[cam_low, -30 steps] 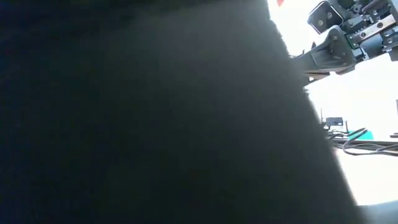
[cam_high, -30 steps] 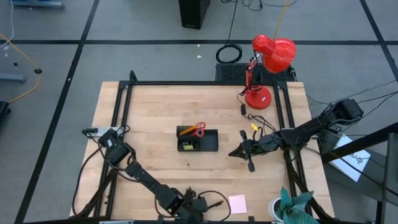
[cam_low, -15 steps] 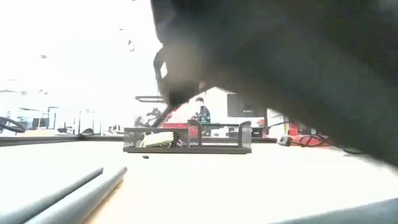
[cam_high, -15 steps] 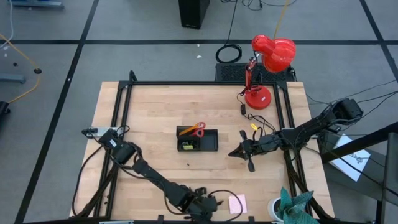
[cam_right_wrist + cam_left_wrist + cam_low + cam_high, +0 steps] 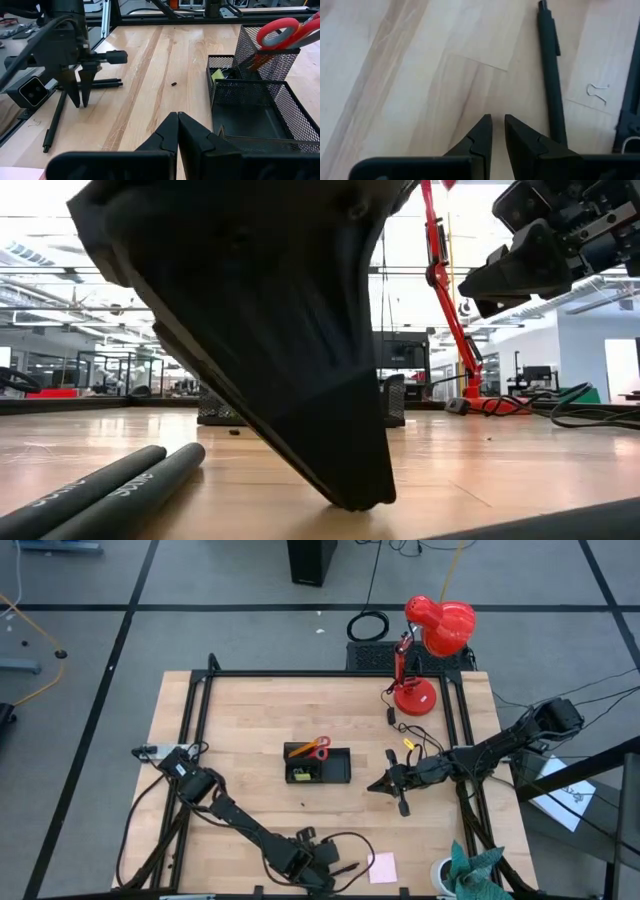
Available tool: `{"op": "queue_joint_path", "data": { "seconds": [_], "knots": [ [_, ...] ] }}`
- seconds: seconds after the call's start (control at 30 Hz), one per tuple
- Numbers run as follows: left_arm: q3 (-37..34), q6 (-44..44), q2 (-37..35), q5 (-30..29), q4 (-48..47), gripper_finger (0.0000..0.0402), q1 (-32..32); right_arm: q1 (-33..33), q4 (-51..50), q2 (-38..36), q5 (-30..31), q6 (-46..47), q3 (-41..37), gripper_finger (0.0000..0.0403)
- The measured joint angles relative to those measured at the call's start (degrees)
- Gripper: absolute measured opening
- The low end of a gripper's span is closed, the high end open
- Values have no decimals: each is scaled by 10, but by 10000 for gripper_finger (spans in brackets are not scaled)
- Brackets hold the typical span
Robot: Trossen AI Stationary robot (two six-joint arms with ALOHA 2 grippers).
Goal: Pick and place office supplies into organizer
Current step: Put the black pen into the black desk organizer
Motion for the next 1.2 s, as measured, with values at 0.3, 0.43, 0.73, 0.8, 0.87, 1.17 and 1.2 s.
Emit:
{"op": "queue_joint_path", "data": {
  "seconds": [0.3, 0.43, 0.73, 0.8, 0.87, 1.17, 1.2],
  "knots": [
    [-39, -74, -4, -6, 37, 60, -23, 0, 0, 0, 0, -1, 0, 4],
    [-39, -105, -3, -7, 39, 60, -35, 0, 0, 0, 0, 0, 0, 4],
    [-39, -144, -2, 1, 37, 60, -57, 0, 0, 0, 0, 0, 0, 4],
    [-39, -160, -2, 9, 23, 60, -61, 0, 0, 0, 0, 0, 0, 4],
    [-39, -181, -2, 26, 2, 60, -64, 0, 0, 0, 0, 0, 0, 4],
    [-38, -219, -4, 37, -54, 60, -80, 0, 0, 0, 0, 0, 0, 4],
    [-38, -226, -4, 37, -61, 60, -80, 0, 0, 0, 0, 0, 0, 4]
  ]
}}
